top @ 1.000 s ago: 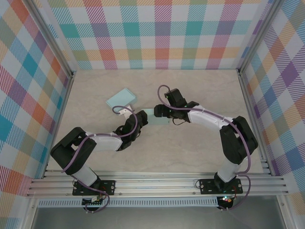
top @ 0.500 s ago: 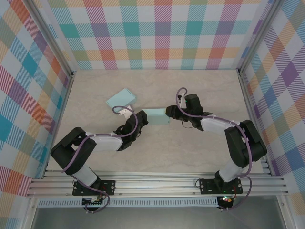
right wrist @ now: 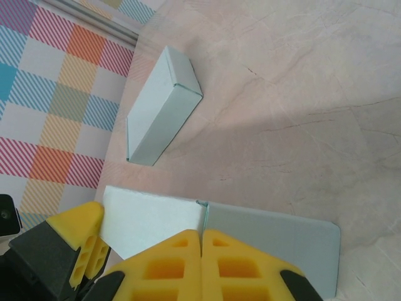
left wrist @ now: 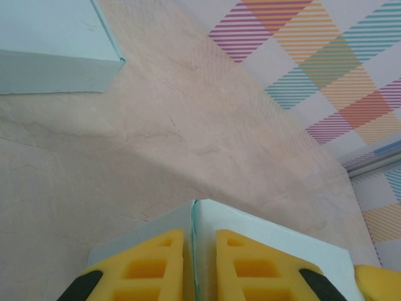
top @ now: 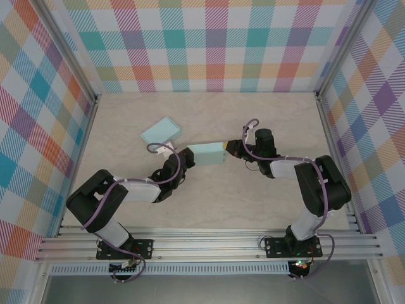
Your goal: Fold the paper box
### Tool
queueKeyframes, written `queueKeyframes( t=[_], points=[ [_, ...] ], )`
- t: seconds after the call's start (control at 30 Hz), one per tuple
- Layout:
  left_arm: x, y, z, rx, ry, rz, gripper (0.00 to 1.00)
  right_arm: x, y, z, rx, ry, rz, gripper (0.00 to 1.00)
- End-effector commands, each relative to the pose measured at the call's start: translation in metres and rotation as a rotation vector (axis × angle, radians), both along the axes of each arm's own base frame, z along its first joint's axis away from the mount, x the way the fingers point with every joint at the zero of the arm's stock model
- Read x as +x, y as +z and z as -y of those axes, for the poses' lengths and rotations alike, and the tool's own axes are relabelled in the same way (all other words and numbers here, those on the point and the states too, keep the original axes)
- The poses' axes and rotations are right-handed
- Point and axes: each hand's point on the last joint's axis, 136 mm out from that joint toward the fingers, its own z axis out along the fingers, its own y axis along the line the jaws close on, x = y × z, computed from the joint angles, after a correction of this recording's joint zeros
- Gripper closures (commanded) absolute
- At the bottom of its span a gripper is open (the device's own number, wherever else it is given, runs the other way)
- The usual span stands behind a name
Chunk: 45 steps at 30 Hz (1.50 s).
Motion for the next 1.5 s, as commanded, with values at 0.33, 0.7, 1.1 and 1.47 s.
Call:
queueKeyframes(
  t=[0.33, 0.7, 1.1, 1.47],
  points=[
    [-0.026, -0.011, -0.002, 0.176, -0.231, -0.164, 0.53, -0.024, -0.032, 0.008, -0.150, 0.017, -0.161, 0.80],
    [-0.008, 0.042, -0.016, 0.288, -0.323, -0.063, 0.34, -0.011, -0.002, 0.005, -0.192, 0.024, -0.108, 0.43],
    [-0.032, 0.050, 0.040, 0.773, -1.077, 0.160, 0.18, -0.026, 0.054, 0.042, -0.351, -0.073, -0.033, 0.11],
    [-0.022, 0.018, 0.054, 1.038, -1.222, 0.039, 0.15, -0.042, 0.070, 0.070, -0.421, -0.170, -0.005, 0.00]
  ],
)
